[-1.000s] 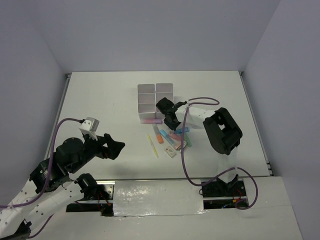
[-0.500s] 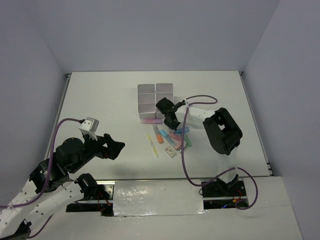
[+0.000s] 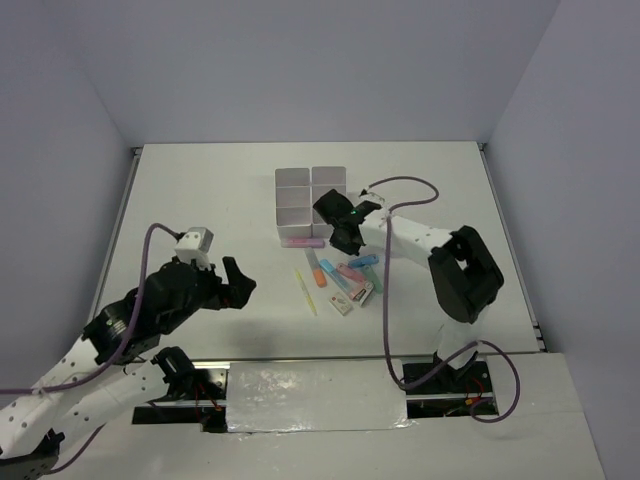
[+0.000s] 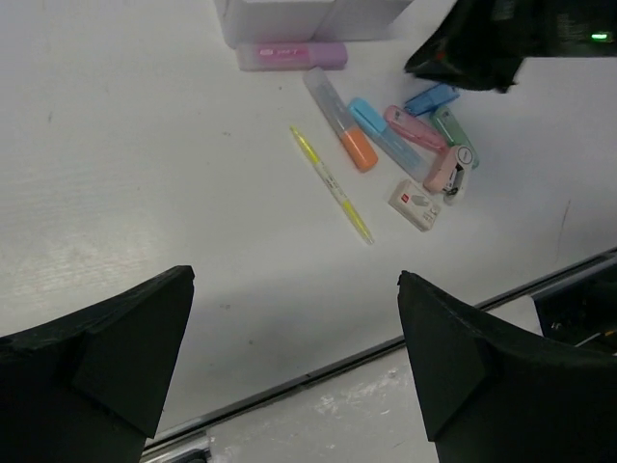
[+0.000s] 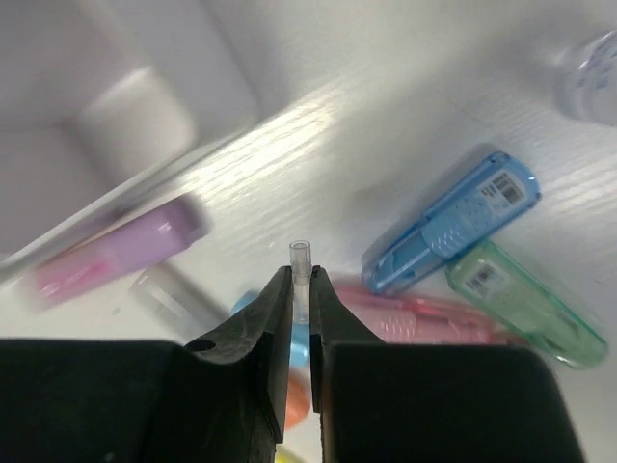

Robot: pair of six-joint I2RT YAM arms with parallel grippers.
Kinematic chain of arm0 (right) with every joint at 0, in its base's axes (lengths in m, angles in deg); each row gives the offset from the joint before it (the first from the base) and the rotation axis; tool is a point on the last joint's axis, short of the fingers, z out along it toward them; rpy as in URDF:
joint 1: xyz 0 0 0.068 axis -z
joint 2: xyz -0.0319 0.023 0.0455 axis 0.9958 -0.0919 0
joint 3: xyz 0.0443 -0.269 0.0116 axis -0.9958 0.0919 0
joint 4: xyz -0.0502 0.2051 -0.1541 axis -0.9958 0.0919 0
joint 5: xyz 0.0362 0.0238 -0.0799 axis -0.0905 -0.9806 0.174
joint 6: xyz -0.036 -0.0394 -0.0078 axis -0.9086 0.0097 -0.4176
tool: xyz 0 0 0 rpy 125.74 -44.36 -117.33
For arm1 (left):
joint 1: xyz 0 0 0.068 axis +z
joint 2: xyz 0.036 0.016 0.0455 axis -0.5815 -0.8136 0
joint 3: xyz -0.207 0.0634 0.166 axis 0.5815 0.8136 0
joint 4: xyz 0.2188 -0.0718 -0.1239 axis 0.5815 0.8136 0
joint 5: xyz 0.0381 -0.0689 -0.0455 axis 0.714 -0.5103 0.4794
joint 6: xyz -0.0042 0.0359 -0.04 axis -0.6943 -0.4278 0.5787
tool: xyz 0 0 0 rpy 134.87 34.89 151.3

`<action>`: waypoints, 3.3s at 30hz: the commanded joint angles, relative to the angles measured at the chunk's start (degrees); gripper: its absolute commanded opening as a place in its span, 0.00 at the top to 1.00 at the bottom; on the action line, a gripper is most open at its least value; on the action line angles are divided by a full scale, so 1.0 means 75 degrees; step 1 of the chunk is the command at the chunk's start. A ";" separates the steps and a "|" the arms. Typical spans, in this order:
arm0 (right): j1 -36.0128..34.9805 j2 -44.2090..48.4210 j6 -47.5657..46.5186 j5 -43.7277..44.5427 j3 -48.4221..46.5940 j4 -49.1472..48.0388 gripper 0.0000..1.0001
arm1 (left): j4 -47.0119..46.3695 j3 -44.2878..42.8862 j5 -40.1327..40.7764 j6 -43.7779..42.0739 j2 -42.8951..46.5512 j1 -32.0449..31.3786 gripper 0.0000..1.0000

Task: Sort the stationery into containers
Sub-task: Pick up the pen cap from the center of the board, then pick up the pen from the center of the board, then close the pen cap on the pen.

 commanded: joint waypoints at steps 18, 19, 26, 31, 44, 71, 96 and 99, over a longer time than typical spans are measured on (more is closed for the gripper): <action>-0.1017 0.6916 -0.3664 0.0804 0.2591 -0.1647 1.00 | -0.1339 -0.0656 0.2483 0.5537 -0.6301 -0.2289 0.01; -0.1005 0.6963 -0.3641 0.0793 0.2720 -0.1636 1.00 | -0.1208 -0.0936 0.2635 0.5899 -0.6527 -0.2301 0.04; -0.1017 0.7209 -0.3840 0.0699 0.2803 -0.1600 1.00 | 0.0151 -0.2344 0.3292 0.6617 -0.8201 -0.2278 0.22; -0.0981 0.7362 -0.3957 0.0875 0.2885 -0.1671 1.00 | 0.0342 -0.2779 0.3119 0.6571 -0.8813 -0.2138 0.30; -0.0829 0.7830 -0.4121 0.0851 0.3271 -0.2011 1.00 | -0.0233 -0.3060 0.2426 0.5996 -1.0243 -0.1610 0.33; -0.0958 0.8756 -0.3945 -0.0263 0.4501 -0.5079 1.00 | -0.5962 0.1685 0.0029 0.0655 -0.3356 -0.2079 1.00; -0.2282 0.8920 -0.4590 -0.0895 0.6025 -1.0483 1.00 | -1.0043 0.2624 -0.3082 0.0113 -0.1900 -0.1610 1.00; -0.2341 0.8909 -0.4543 -0.0965 0.6014 -1.0367 1.00 | -1.0066 0.2647 -0.3082 0.0137 -0.1877 -0.1575 1.00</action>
